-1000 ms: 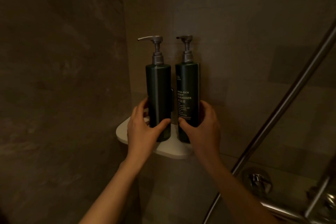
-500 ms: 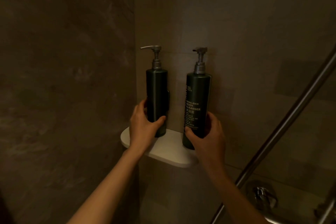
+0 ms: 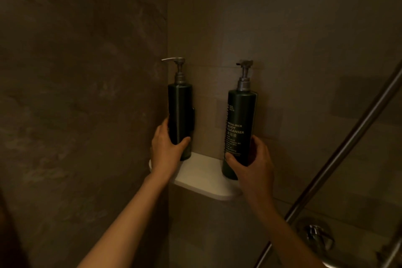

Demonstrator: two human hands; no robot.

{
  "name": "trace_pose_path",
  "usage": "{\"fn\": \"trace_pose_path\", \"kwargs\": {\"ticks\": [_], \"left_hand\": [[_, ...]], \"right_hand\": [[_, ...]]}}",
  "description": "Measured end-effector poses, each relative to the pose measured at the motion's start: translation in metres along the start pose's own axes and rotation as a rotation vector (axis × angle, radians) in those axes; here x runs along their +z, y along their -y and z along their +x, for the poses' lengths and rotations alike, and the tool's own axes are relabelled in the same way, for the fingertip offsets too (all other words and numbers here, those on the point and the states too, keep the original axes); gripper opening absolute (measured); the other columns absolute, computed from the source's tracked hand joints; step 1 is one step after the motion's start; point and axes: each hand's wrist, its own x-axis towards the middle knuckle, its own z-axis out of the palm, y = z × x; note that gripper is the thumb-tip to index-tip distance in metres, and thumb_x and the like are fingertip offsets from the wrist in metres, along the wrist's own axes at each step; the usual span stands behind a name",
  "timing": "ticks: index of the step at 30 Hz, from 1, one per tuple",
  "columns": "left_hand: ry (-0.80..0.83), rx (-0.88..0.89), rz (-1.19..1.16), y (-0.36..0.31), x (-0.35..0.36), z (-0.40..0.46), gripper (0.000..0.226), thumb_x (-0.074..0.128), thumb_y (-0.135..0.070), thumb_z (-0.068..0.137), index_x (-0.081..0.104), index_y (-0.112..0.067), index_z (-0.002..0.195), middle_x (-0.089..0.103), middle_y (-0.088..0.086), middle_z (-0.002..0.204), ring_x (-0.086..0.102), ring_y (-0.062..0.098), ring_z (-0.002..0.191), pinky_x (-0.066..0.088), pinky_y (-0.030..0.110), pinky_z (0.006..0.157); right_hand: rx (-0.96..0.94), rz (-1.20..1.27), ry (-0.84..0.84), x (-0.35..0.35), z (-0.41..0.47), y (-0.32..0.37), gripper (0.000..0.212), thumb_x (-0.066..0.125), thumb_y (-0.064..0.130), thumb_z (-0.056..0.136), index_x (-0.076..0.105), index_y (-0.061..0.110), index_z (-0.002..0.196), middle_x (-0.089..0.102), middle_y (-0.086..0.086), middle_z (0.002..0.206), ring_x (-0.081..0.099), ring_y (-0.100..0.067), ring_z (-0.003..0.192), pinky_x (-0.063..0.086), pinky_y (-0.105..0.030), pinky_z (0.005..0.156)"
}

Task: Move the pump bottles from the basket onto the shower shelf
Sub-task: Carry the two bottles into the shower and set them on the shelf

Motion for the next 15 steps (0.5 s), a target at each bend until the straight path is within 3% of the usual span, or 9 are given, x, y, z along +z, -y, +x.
{"fn": "trace_pose_path", "kwargs": {"ticks": [5,9,15], "left_hand": [[0.009,0.027,0.104,-0.013,-0.01,-0.022,0.07,0.064,-0.027,0.087,0.029,-0.015,0.147,0.041,0.008,0.143,0.042,0.023,0.129,0.036,0.033,0.103],[0.038,0.119,0.334,-0.028,-0.021,-0.058,0.065,0.055,-0.033,0.091,0.029,-0.012,0.147,0.04,0.01,0.146,0.035,0.026,0.134,0.03,0.037,0.109],[0.028,0.214,0.579,-0.034,-0.036,-0.14,0.053,0.051,-0.033,0.092,0.044,-0.009,0.138,0.05,0.012,0.139,0.04,0.031,0.131,0.03,0.043,0.109]], "right_hand": [[-0.07,-0.019,0.021,-0.01,-0.008,0.006,0.067,0.072,0.032,0.079,0.04,0.022,0.138,0.048,0.006,0.129,0.048,-0.004,0.108,0.045,-0.027,0.085],[-0.238,-0.125,-0.022,-0.02,-0.027,0.005,0.056,0.056,0.038,0.087,0.043,0.017,0.137,0.048,-0.003,0.136,0.049,-0.016,0.119,0.05,-0.042,0.091],[-0.389,-0.188,0.013,-0.029,-0.083,-0.004,0.047,0.05,0.031,0.089,0.051,0.009,0.13,0.054,-0.012,0.131,0.048,-0.023,0.121,0.043,-0.033,0.098]]}}
